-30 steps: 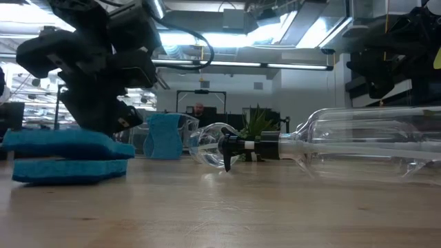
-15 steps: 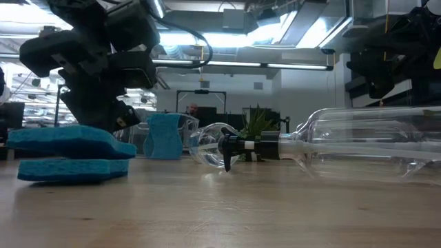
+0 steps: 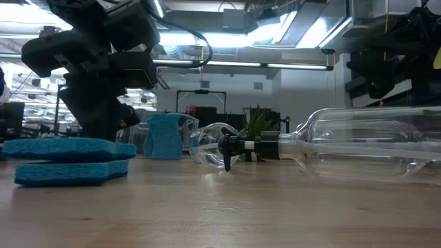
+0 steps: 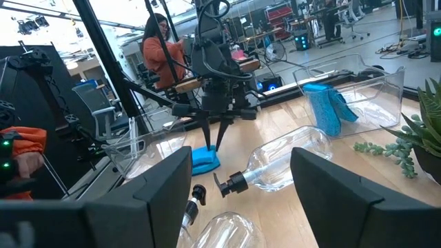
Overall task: Pick & Place Kitchen Sink Supplies
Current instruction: Put the blue sponge into the top transparent bin
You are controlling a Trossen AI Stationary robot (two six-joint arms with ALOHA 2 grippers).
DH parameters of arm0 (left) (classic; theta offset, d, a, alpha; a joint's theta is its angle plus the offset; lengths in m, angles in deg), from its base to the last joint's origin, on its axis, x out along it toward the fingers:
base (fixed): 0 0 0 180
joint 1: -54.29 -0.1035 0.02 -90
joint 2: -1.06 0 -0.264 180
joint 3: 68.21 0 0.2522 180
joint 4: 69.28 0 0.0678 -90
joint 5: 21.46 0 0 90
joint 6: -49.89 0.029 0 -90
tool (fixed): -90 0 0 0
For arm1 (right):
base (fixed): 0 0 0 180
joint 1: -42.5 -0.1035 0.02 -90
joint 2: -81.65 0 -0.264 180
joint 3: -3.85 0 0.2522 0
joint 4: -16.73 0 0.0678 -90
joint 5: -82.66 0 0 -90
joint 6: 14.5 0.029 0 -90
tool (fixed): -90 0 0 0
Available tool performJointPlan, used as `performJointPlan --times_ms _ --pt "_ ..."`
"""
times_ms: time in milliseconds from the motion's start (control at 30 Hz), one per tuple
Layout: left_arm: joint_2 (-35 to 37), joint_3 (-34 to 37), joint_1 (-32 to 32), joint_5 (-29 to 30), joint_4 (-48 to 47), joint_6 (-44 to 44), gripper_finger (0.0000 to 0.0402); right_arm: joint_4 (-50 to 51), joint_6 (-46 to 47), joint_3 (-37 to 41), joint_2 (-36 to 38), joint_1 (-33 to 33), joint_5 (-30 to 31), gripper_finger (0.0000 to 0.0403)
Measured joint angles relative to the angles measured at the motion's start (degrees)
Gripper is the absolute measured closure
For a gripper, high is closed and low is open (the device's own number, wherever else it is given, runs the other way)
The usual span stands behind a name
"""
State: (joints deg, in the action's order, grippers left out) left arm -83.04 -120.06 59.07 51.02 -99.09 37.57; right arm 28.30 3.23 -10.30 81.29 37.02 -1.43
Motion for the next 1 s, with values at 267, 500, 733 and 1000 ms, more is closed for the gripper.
performJointPlan --times_ms 267,500,733,1000 --pt "-0.02 -2.63 0.0 0.94 -3.98 1.47 0.0297 0.0 -0.02 0.0 0.0 0.0 0.0 0.0158" --pt "-0.02 -4.75 0.0 3.33 -8.11 4.08 0.0299 0.0 -0.02 -0.02 0.0 -0.01 0.0 0.0158" --pt "-0.02 -4.74 0.0 3.26 -7.75 2.15 0.0297 0.02 -0.02 -0.02 0.0 -0.01 0.0 0.0158" --pt "-0.38 -4.52 0.0 1.15 -7.58 1.03 0.0301 0.01 -0.01 0.0 -0.02 0.0 0.0 0.0158"
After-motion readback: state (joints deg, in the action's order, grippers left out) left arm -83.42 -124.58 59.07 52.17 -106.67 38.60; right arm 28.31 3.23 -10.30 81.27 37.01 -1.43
